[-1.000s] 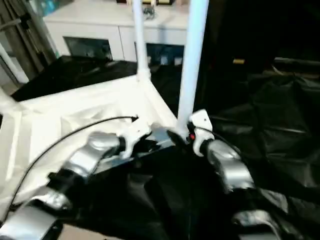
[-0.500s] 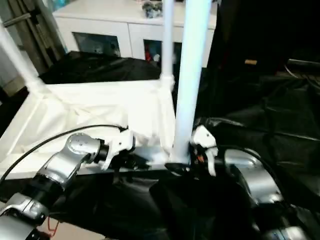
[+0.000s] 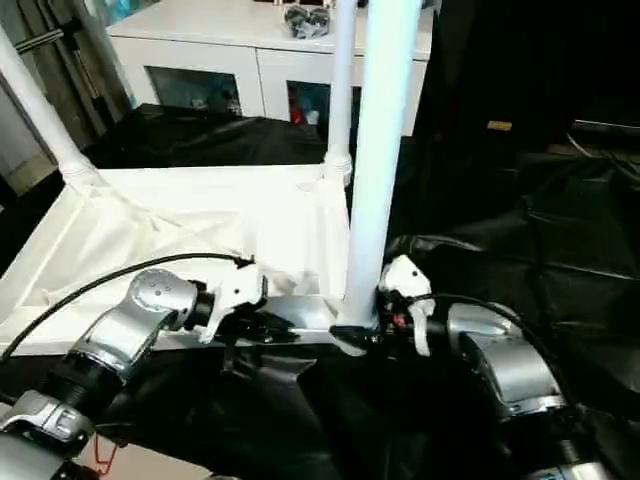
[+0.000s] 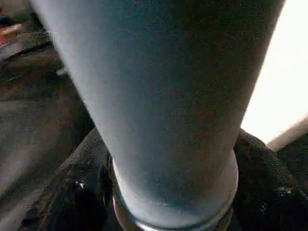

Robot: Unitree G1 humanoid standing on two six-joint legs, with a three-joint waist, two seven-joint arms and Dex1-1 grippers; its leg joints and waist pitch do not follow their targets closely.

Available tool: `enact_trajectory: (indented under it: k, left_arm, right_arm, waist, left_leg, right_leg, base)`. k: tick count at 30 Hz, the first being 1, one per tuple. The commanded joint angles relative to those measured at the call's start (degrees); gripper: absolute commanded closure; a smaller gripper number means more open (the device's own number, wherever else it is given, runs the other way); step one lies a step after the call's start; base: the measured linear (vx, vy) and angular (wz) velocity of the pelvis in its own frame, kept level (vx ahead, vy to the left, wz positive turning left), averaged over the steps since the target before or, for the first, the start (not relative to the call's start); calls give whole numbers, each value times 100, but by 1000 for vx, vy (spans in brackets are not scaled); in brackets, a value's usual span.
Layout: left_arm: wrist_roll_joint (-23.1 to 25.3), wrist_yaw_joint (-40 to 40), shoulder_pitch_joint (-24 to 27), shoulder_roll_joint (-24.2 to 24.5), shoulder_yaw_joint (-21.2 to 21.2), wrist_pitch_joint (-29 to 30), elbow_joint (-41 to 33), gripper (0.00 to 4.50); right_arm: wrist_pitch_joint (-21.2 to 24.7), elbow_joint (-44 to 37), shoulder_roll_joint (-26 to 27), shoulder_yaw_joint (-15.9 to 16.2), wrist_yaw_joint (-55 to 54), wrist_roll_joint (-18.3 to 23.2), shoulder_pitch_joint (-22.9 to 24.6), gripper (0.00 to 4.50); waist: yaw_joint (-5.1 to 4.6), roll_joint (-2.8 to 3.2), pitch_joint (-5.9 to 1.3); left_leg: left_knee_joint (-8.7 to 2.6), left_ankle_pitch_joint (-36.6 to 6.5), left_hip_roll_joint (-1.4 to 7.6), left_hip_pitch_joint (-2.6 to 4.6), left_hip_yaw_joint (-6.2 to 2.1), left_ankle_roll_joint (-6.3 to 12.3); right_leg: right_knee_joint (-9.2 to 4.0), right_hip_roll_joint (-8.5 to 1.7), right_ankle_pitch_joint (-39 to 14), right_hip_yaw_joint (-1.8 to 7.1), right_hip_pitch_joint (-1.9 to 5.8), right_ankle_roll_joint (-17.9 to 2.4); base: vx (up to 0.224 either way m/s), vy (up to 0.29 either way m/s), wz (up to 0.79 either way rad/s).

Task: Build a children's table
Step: Rotate leg to tighten

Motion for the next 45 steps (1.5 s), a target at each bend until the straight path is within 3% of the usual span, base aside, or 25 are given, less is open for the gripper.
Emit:
enact_trajectory:
  k: [1,4,5,8,10,12,16,19,21,24,26,30,32,33,35,38,45]
  left_arm:
    - [29,498,-158,-324,-48,160,100,450]
    - [143,1425,-451,-803,95,393,504,450]
    - [196,1874,-587,-1072,140,507,680,450]
    - [334,2205,-681,-1363,59,547,808,450]
    - [399,2154,-666,-1461,-42,496,802,450]
    - [424,2111,-653,-1496,-81,481,802,450]
    - [386,1829,-546,-1386,-145,470,668,450]
    - [327,1470,-460,-1188,-173,417,543,450]
    - [260,1155,-384,-1043,-184,386,427,450]
    - [138,794,-300,-902,-171,349,311,450]
    - [49,374,-215,-690,-209,195,174,450]
    - [-111,-245,-84,-352,-229,-6,-17,450]
    - [-128,-445,-61,-212,-233,-37,-53,450]
    - [-136,-497,-50,-177,-237,-40,-71,450]
    - [-150,-569,-32,-128,-244,-25,-113,450]
    - [-201,-840,36,41,-262,-38,-241,450]
    - [-327,-1320,229,279,-336,-28,-530,450]
  right_arm:
    - [-26,385,300,219,-664,-311,-86,167]
    - [3,1079,929,-91,-2020,-454,-393,168]
    - [38,1359,1246,-252,-2641,-452,-542,169]
    - [-69,1705,1593,-350,-3263,-506,-741,169]
    - [-227,1787,1685,-307,-3150,-520,-800,115]
    - [-277,1810,1718,-312,-3050,-512,-830,91]
    - [-415,1634,1592,-229,-2501,-477,-835,65]
    - [-628,1429,1237,1,-1864,-500,-774,27]
    - [-787,1226,969,124,-1341,-478,-685,27]
    - [-988,1053,703,182,-938,-497,-598,27]
    - [-1010,876,460,157,-483,-384,-523,27]
    - [-915,534,4,189,332,-166,-365,27]
    - [-726,310,-230,246,769,-22,-250,27]
    - [-698,258,-282,262,852,0,-218,27]
    - [-702,213,-343,277,974,16,-180,41]
    - [-465,-45,-524,314,1308,179,-35,58]
    - [-174,-322,-611,343,1558,384,126,107]
  waist:
    - [-36,-107,-237]
    - [-128,-97,-233]
    - [-134,-113,-245]
    - [-135,-111,-239]
    - [-136,-107,-237]
    - [-123,-107,-248]
    - [-116,-99,-253]
    - [-102,-113,-263]
    - [-98,-118,-277]
    - [-85,-114,-318]
    - [-63,-119,-345]
    - [-3,-113,-349]
    - [36,-101,-322]
    - [42,-124,-323]
    - [51,-105,-304]
    - [69,-119,-293]
    - [67,-113,-301]
  left_leg:
    - [-468,-1501,203,36,-105,60]
    - [-479,-1666,196,65,-110,-49]
    - [-479,-1673,190,52,-125,-38]
    - [-482,-1683,181,53,-117,13]
    - [-484,-1713,182,46,-112,60]
    - [-477,-1627,184,28,-111,116]
    - [-482,-1574,194,10,-111,215]
    - [-468,-1511,201,-2,-106,280]
    - [-450,-1333,198,-25,-104,368]
    - [-394,-872,203,-27,-89,556]
    - [-342,-484,195,-35,-76,785]
    - [-314,-382,223,-24,-60,1044]
    - [-336,-568,255,-3,-58,995]
    - [-338,-609,261,0,-54,964]
    - [-373,-846,268,17,-54,769]
    - [-396,-1011,274,31,-51,623]
    - [-391,-900,263,11,-45,604]
  right_leg:
    - [-481,-280,-1908,245,204,-1132]
    - [-523,-266,-2029,253,157,-1055]
    - [-525,-268,-2043,247,187,-1025]
    - [-561,-272,-2132,261,162,-967]
    - [-585,-270,-2152,256,159,-925]
    - [-560,-265,-1972,261,168,-952]
    - [-532,-261,-1733,255,192,-1029]
    - [-521,-273,-1610,258,211,-1076]
    - [-493,-275,-1404,255,234,-1120]
    - [-412,-265,-739,250,241,-1331]
    - [-323,-248,52,244,268,-1563]
    - [-280,-241,251,229,261,-1659]
    - [-305,-235,-72,224,241,-1641]
    - [-306,-234,-137,229,241,-1627]
    - [-343,-253,-500,241,219,-1585]
    - [-367,-258,-709,259,219,-1506]
    - [-346,-254,-595,261,220,-1485]
  base:
    - [0,0,0]
    - [0,0,0]
    - [0,0,0]
    - [0,0,0]
    - [0,0,0]
    - [0,0,0]
    - [0,0,0]
    - [0,0,0]
    - [0,0,0]
    - [20,-4,1]
    - [58,-9,2]
    - [0,0,0]
    - [0,0,0]
    - [0,0,0]
    - [0,0,0]
    - [0,0,0]
    - [0,0,0]
